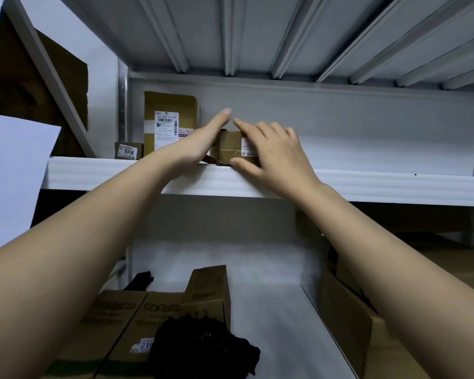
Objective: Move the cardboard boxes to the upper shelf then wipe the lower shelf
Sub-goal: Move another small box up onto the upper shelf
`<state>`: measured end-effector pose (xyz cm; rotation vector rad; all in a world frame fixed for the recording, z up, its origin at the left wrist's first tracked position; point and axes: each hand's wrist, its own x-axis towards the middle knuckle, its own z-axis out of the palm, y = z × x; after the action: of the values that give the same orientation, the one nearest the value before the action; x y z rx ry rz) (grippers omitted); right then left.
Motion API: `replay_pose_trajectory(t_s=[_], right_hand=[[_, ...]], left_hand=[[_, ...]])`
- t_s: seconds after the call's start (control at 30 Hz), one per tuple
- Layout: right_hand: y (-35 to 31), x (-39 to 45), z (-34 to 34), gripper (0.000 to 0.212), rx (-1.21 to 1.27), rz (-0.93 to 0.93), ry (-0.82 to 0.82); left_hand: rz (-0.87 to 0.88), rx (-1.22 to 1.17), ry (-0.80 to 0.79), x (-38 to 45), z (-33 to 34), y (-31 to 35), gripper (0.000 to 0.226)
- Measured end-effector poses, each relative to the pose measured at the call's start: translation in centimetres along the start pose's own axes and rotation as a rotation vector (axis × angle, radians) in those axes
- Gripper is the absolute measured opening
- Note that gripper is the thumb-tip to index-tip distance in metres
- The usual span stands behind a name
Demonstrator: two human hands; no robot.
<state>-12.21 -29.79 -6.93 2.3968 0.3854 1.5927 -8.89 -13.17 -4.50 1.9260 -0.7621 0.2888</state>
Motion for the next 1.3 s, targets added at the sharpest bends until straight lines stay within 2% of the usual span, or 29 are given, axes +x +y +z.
replay_pose_trajectory(t_s=[0.07, 0.13, 0.2, 0.23, 0.3, 0.33, 0.47, 0.6, 0.63, 0.7, 0.77, 0.9, 0.97, 1.07, 1.2, 1.3], right_hand=[[0.1, 0.3, 0.0, 0.064, 0.125, 0.020, -0.033], [0.7, 0.4, -0.5, 0.063, 0.467, 0.070, -0.071], [1.1, 1.0, -0.7, 0.060, 0.769, 0.177, -0.014], [1.7, 1.2, -1.0, 0.057, 0.811, 0.245, 0.049], [3.1, 1.4, -1.4, 0.047, 0.773, 0.403, 0.091], [3.9, 1.5, -1.5, 0.041, 0.754, 0.454, 0.033], [5.3, 1.3, -1.2, 0.027, 0.819, 0.527, -0.400], [5.7, 2.2, -0.5, 0.050, 0.684, 0.603, -0.619], [5.7, 2.5, -0.2, 0.046, 0.643, 0.605, -0.662], [6.2, 3.4, 0.3, 0.025, 0.615, 0.591, -0.726], [6.5, 4.2, 0.7, 0.020, 0.614, 0.575, -0.769], [7.1, 6.1, 1.8, 0.029, 0.629, 0.590, -0.817], [7.8, 7.1, 2.8, 0.031, 0.654, 0.586, -0.805], [8.8, 8.8, 4.2, 0.036, 0.659, 0.552, -0.746], [9.7, 11.3, 6.7, 0.030, 0.624, 0.459, -0.702], [9.3, 13.2, 8.7, 0.040, 0.571, 0.413, -0.689]], left_hand=[[0.052, 0.051, -0.073, -0.1, -0.5, -0.3, 0.047], [0.081, 0.150, -0.107, 0.1, -0.6, -0.8, 0.051], [0.033, 0.219, -0.090, 1.1, -1.6, -1.6, 0.057], [0.017, 0.231, -0.097, 1.4, -1.6, -1.7, 0.053], [0.007, 0.250, -0.109, 1.5, -1.8, -1.6, 0.046], [0.007, 0.257, -0.110, 1.6, -1.8, -1.5, 0.044], [0.040, 0.255, -0.120, 2.2, -2.3, -2.0, 0.039], [0.028, 0.273, -0.118, 3.2, -2.6, -2.1, 0.029], [0.017, 0.275, -0.117, 3.6, -2.6, -2.2, 0.025], [0.000, 0.284, -0.120, 4.5, -2.4, -2.2, 0.013], [-0.032, 0.301, -0.120, 5.5, -2.3, -2.1, 0.007], [-0.121, 0.356, -0.126, 7.8, -1.6, -1.8, 0.004], [-0.165, 0.399, -0.128, 9.3, -0.9, -1.8, 0.010], [-0.255, 0.471, -0.215, 11.2, -0.5, -1.6, 0.018], [-0.320, 0.564, -0.292, 13.8, -0.2, -2.1, 0.034], [-0.352, 0.656, -0.309, 15.4, -0.1, -2.7, 0.040]])
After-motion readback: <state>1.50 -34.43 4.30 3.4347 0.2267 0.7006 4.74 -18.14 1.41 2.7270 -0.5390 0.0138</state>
